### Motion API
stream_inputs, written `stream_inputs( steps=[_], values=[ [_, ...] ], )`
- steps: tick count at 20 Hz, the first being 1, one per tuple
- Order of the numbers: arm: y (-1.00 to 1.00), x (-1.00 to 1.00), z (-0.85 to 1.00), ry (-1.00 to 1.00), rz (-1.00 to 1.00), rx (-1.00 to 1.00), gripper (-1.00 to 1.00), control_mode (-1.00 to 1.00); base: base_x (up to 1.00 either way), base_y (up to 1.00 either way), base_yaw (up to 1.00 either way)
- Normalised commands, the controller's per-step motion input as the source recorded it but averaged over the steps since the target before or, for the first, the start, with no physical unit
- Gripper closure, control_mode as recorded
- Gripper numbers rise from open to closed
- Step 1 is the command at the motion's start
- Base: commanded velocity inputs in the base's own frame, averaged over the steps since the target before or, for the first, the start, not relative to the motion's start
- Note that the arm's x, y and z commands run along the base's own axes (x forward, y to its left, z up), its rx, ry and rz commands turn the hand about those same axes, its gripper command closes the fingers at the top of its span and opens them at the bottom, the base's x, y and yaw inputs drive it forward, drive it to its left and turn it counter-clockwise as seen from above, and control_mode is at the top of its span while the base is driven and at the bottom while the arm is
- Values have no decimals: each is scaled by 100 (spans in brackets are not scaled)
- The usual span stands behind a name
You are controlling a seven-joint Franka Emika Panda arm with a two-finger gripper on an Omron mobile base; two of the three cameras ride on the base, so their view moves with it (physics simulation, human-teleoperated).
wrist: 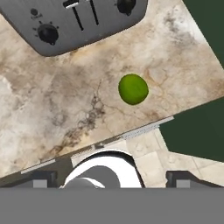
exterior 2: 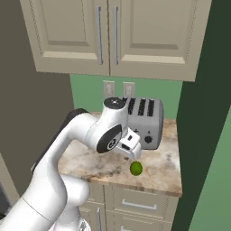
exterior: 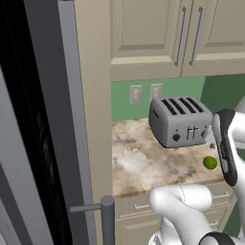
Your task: Place the lime in the correct fridge rack based on whether it is a fruit or vegetable. Finally, close the fridge door.
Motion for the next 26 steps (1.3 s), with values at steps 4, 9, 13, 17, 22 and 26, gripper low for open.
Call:
stream_inputs(
  steps=[4, 9, 13, 17, 22, 26],
  values=[
    [-42, 56, -31, 10, 2, -9, -100, -100, 0, 0, 0],
    [-32, 47, -7, 10, 0, 0, -100, -100, 0, 0, 0],
    [-16, 2, -13, 4, 0, 4, -100, -100, 0, 0, 0],
    [-5, 0, -29, 9, 0, 0, -100, -100, 0, 0, 0],
    [0, 1, -48, 7, 2, 0, -100, -100, 0, 0, 0],
    [-1, 10, -28, 0, 4, 0, -100, -100, 0, 0, 0]
  ],
)
